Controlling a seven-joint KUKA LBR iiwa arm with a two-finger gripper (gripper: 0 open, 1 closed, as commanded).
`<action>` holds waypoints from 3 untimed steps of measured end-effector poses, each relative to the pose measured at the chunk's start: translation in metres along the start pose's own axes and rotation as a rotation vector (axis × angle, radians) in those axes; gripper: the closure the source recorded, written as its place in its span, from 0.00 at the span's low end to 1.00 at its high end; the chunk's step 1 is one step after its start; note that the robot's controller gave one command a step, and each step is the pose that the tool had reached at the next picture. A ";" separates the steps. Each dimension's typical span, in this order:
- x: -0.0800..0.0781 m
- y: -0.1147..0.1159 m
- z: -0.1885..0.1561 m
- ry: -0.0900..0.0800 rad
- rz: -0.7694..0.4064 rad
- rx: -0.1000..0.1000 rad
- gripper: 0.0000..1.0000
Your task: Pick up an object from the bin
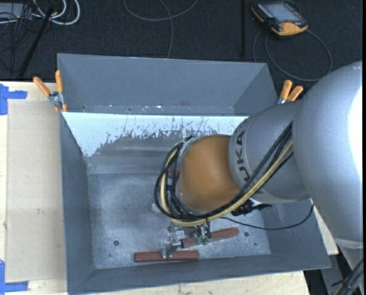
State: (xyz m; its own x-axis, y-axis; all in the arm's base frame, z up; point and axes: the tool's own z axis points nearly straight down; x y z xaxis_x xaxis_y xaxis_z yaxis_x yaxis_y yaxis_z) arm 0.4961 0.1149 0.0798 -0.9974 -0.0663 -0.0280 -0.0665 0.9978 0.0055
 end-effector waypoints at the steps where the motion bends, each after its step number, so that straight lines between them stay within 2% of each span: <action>1: 0.016 -0.073 0.004 0.013 0.022 0.005 1.00; 3: 0.016 -0.073 0.004 0.013 0.025 0.005 1.00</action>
Offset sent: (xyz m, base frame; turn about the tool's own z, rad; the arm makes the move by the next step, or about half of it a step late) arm 0.0000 0.0000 0.0000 0.0000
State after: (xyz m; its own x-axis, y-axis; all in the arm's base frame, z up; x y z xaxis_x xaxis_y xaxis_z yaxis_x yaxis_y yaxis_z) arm 0.4853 0.0406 0.0744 -0.9990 -0.0415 -0.0149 -0.0415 0.9991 0.0014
